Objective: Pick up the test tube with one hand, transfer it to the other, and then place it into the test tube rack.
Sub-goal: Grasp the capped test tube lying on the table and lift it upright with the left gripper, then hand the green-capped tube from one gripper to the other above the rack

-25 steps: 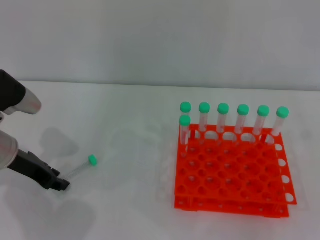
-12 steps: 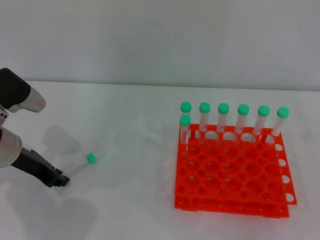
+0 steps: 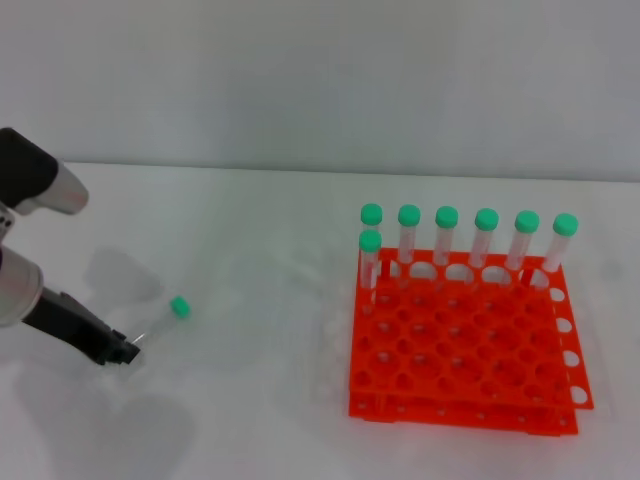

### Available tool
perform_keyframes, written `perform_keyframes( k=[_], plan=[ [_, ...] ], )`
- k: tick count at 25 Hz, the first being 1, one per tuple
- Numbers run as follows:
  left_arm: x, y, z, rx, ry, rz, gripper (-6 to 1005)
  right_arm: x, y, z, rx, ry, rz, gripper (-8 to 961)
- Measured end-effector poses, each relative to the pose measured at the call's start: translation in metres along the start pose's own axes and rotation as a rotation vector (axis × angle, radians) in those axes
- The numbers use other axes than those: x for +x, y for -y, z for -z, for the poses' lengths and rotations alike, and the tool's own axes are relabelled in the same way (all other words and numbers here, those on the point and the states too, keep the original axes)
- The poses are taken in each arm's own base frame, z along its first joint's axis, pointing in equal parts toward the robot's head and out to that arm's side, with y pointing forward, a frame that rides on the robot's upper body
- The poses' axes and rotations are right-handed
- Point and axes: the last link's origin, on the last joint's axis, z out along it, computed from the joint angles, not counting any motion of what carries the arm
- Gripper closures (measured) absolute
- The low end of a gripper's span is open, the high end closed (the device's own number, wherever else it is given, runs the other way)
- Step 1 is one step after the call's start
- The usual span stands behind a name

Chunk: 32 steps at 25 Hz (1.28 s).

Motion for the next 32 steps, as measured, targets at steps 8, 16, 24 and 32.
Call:
perform_keyframes(
  k=[8,16,24,32],
  plan=[
    [0.019,-0.001,0.029,-0.060,-0.239,0.009,801,0.000,-0.005,0.000,-0.036,-0.002,-0.004,254],
    [0.014,-0.016,0.038,-0.127,-0.595,-0.098,793,-0.012,-0.025,0.000,-0.313,0.020,-0.078,255],
    [-0.011,-0.032,0.028,-0.123,-0.889,-0.214,784,-0.036,-0.056,-0.026,-0.729,-0.032,-0.270,256],
    [-0.016,-0.051,0.009,-0.136,-0.999,-0.288,776,-0.044,-0.137,-0.073,-1.114,-0.151,-0.355,258]
  ],
)
